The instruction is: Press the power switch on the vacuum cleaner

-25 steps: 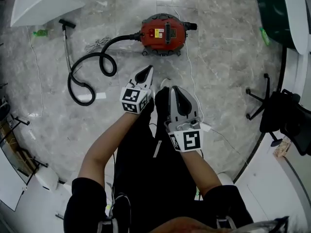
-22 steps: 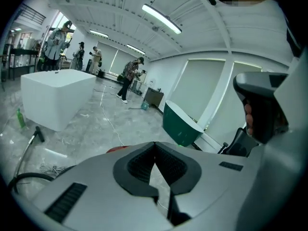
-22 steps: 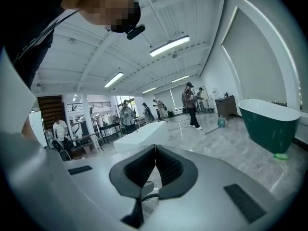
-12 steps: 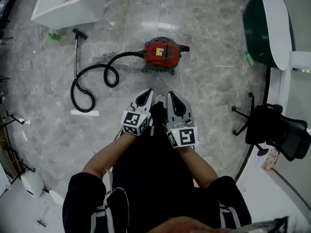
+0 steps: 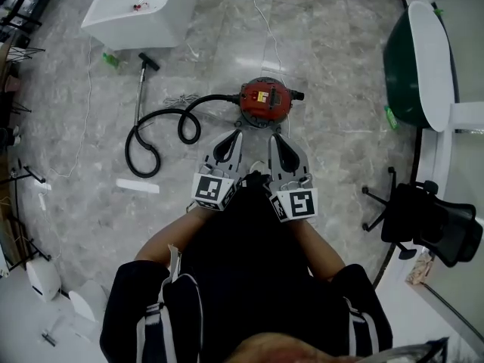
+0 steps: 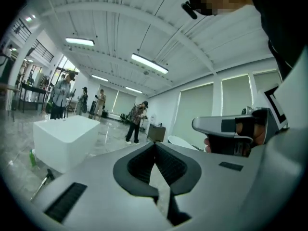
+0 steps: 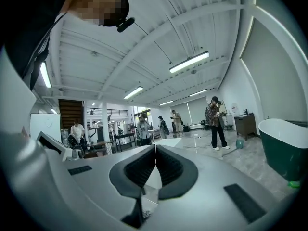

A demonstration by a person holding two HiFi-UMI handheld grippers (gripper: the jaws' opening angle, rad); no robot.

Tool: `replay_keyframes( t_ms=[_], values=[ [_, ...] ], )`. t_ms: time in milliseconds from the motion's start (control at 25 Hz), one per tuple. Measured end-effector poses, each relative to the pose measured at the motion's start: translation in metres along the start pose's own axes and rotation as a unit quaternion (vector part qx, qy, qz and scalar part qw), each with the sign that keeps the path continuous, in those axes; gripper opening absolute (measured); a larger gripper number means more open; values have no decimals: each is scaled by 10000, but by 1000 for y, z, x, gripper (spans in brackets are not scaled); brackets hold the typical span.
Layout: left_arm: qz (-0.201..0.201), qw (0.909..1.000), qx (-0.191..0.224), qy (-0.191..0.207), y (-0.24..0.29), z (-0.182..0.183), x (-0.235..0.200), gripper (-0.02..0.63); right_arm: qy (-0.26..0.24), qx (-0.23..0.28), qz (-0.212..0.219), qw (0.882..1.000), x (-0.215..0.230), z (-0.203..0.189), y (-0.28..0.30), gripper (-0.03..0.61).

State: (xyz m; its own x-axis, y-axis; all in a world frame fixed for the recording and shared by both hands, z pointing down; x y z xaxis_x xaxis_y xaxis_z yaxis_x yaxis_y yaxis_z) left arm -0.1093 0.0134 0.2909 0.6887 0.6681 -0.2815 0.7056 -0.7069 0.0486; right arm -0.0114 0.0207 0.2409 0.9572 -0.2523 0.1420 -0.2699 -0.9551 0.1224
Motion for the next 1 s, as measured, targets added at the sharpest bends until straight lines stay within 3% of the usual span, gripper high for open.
replay_keyframes(
  t_ms=[160,400,680,1000],
  values=[
    [23,9991,297,313,-3,37,3,18,-163,270,215,9993,-15,22,8,18],
    [89,9983,465,346,-8,68,1,18,-374,434,272,9980,-28,33,18,17],
    [-89,9956,610,704,-13,71,3,18,-517,401,345,9973,-41,32,26,17],
    [-112,9964,629,565,-18,67,-1,18,-678,286,531,9959,-61,27,27,17]
  ],
)
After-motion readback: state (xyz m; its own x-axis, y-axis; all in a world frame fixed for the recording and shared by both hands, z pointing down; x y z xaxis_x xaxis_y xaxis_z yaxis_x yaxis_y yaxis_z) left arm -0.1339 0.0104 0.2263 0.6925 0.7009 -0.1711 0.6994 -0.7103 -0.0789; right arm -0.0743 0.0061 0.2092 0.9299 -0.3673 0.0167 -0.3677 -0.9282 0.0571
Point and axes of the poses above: the fingertips, and each gripper's own axes: y forward along the fingers, x to its right, z out of its top, the point moved 2 cm from there along -y, backward along the fingers, and after that the axes turned 15 degrees about -z, right-handed, at the moved point
